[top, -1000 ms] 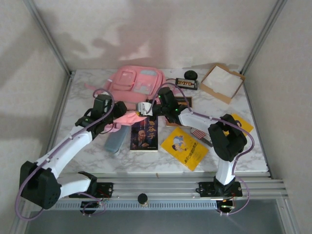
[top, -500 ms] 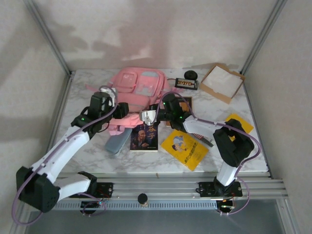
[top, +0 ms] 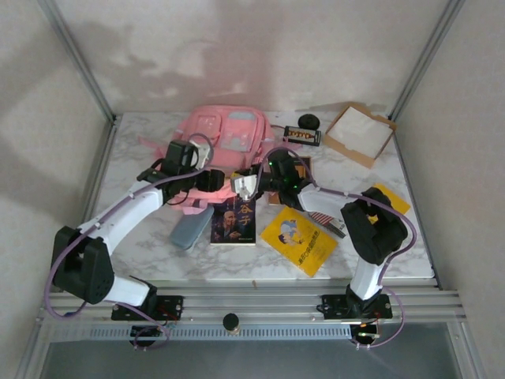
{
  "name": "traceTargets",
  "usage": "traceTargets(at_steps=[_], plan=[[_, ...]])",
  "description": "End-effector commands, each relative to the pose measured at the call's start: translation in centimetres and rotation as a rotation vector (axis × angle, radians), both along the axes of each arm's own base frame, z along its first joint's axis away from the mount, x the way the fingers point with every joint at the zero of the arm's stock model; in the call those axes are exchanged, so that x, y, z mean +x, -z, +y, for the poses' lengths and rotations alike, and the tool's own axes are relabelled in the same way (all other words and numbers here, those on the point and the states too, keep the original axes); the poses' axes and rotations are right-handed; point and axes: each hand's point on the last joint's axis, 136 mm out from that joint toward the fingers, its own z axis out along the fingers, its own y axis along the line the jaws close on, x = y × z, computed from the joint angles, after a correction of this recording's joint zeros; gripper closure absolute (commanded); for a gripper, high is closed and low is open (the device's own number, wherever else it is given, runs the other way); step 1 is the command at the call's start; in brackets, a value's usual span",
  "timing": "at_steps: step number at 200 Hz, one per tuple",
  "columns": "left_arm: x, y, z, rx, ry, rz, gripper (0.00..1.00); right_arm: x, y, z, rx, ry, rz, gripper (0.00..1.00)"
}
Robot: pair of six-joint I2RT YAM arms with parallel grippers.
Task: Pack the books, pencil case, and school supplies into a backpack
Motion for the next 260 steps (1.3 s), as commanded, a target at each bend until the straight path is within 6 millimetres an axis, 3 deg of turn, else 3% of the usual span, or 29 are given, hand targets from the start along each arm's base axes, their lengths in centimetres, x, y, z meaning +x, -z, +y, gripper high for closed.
traceTargets(at_steps=[1,27,47,54,64,73,96,112,124,152,171,194,213,260], plan=[[-0.4,-0.8,1.4,-0.001,-0.060,-0.012,0.26,-1.2,-3.5,0.9,0.100,-0.030,-0.023,0.68],[0.5,-1.1,4.5,0.102,-0.194,0.000,0.24,-1.7,-6.3,1.0,0.242,0.057,0.250,0.27],[1.1,-0.9,8.2,0.140,-0.424,0.032,0.23,-1.8,-9.3,0.7,0.426,0.156,0.614,0.24],[1.1,-1.1,8.7,0.108,-0.484,0.036,0.21,-1.8,-9.9,0.5,0.495,0.189,0.752,0.19],[1.1,-1.6,9.1,0.026,-0.563,0.026,0.20,-2.1,-10.2,0.5,0.553,0.206,0.933,0.03],[1.3,-2.3,9.0,-0.067,-0.609,0.007,0.19,-2.2,-10.1,0.6,0.580,0.221,1.046,0.01],[1.2,-2.0,9.9,-0.195,-0.721,0.018,0.18,-0.7,-8.5,-0.2,0.668,0.397,1.324,0.01],[1.1,-0.4,11.1,-0.210,-0.785,0.064,0.18,0.8,-6.3,-1.4,0.716,0.586,1.498,0.01],[1.2,0.5,11.2,-0.256,-0.812,0.102,0.18,2.4,-3.4,-3.2,0.766,0.832,1.660,0.01],[1.0,2.9,10.6,-0.323,-0.856,0.163,0.19,1.5,1.6,-4.3,0.829,1.046,2.010,0.01],[1.1,4.2,10.1,-0.342,-0.869,0.203,0.19,0.3,5.1,-4.4,0.824,1.208,2.145,0.01],[1.0,5.5,9.7,-0.318,-0.870,0.232,0.23,-0.3,6.3,-3.0,0.807,1.237,2.236,0.01],[0.6,6.7,9.1,-0.330,-0.864,0.267,0.31,-0.2,7.1,-1.9,0.798,1.236,2.304,0.01],[-0.6,7.3,7.4,-0.343,-0.831,0.288,0.56,0.4,8.5,-1.8,0.840,1.308,2.388,0.01]])
